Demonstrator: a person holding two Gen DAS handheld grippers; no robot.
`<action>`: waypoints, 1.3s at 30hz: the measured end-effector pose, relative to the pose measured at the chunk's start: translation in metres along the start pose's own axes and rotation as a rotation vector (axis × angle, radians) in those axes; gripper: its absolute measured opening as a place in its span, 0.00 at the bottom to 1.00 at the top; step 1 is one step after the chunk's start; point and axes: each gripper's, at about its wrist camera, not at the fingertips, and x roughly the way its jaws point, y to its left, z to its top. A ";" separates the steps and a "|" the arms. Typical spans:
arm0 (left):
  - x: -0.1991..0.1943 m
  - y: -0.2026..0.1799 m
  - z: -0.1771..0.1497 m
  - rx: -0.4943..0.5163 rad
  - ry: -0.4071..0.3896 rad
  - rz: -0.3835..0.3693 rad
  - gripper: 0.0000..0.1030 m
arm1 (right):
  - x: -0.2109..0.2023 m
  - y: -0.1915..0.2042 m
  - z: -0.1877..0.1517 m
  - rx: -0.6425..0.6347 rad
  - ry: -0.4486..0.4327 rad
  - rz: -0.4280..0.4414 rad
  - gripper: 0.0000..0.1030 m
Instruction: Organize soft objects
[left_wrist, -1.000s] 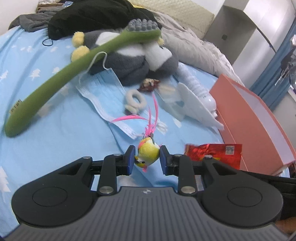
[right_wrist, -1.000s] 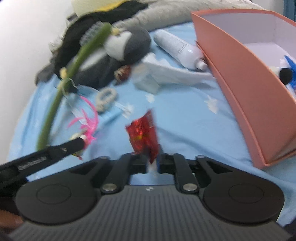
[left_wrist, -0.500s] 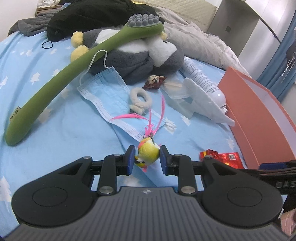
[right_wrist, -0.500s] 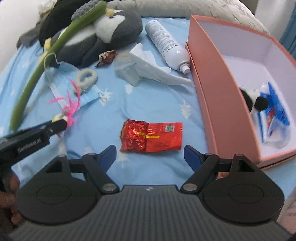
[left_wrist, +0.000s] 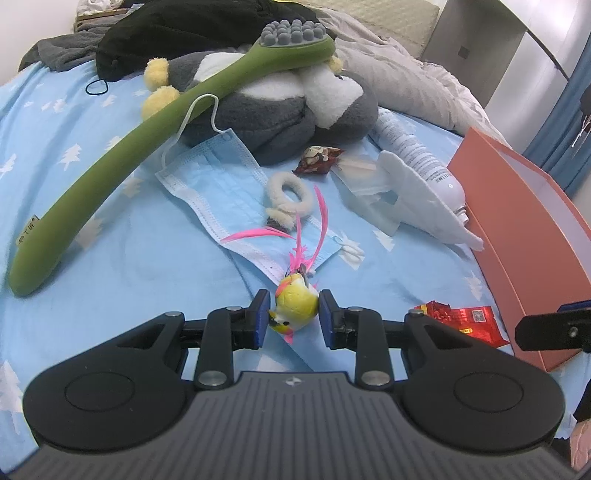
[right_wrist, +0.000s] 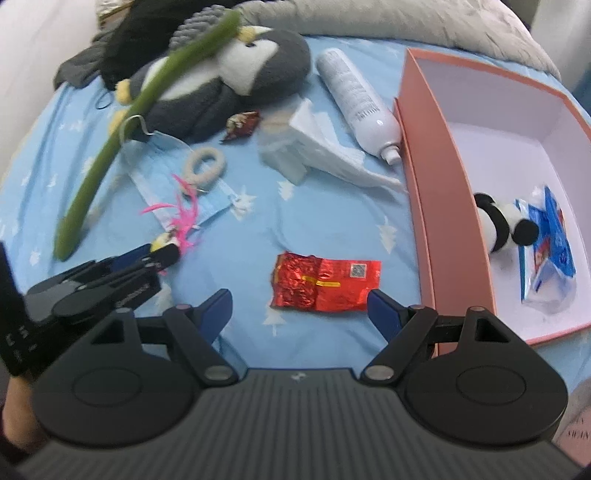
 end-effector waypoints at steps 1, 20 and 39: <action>-0.001 0.001 0.000 -0.001 -0.002 0.000 0.32 | 0.000 0.000 0.001 0.003 -0.002 -0.005 0.79; 0.001 0.005 -0.002 -0.024 0.002 -0.015 0.32 | 0.035 -0.012 -0.007 -0.001 -0.056 -0.048 0.79; 0.005 0.007 -0.003 -0.036 0.004 -0.031 0.32 | 0.104 0.000 -0.020 -0.067 -0.163 0.037 0.76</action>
